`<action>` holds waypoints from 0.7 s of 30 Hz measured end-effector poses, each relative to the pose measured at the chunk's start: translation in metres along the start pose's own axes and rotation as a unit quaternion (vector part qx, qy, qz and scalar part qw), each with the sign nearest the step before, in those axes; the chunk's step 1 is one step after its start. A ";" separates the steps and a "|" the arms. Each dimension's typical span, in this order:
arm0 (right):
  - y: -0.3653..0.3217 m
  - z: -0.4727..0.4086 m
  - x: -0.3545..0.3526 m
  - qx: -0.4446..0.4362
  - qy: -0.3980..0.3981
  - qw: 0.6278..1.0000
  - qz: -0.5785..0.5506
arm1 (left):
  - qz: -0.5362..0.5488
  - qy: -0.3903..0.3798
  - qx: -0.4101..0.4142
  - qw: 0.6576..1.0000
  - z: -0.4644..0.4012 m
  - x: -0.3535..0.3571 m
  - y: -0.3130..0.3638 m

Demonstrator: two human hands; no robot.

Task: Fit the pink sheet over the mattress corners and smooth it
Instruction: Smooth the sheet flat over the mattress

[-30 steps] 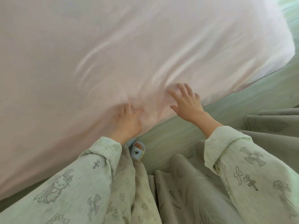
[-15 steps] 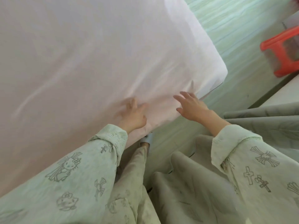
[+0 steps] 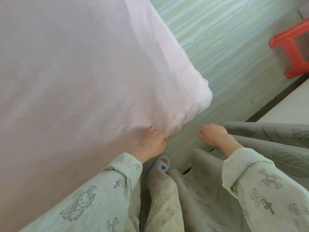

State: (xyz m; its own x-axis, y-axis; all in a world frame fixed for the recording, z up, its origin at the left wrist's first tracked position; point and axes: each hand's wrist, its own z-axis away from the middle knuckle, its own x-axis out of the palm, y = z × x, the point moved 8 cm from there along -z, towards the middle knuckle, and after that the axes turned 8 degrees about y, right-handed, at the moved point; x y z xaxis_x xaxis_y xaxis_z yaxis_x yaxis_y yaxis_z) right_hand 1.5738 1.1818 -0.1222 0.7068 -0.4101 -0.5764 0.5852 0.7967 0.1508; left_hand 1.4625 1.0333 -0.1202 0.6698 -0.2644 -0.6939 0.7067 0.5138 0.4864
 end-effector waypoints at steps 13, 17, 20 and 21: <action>-0.033 -0.100 -0.153 -0.287 0.215 0.932 -0.052 | 0.015 0.119 -0.262 0.958 -0.111 -0.075 -0.043; -0.007 -0.113 -0.148 -0.326 0.187 0.926 -0.033 | 0.041 0.126 -0.332 0.934 -0.122 -0.070 -0.015; 0.001 -0.119 -0.166 -0.324 0.180 0.929 0.016 | 0.017 0.148 -0.332 0.932 -0.127 -0.079 0.004; -0.001 -0.122 -0.173 -0.326 0.182 0.927 0.030 | 0.017 0.151 -0.323 0.934 -0.128 -0.081 0.007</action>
State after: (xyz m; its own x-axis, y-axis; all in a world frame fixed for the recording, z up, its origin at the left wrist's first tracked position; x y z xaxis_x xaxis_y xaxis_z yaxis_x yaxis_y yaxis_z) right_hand 1.4024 1.3054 -0.1204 0.4796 -0.2728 -0.8340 0.1003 0.9612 -0.2568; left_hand 1.3847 1.1628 -0.1285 0.5257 -0.0461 -0.8494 0.3351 0.9290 0.1570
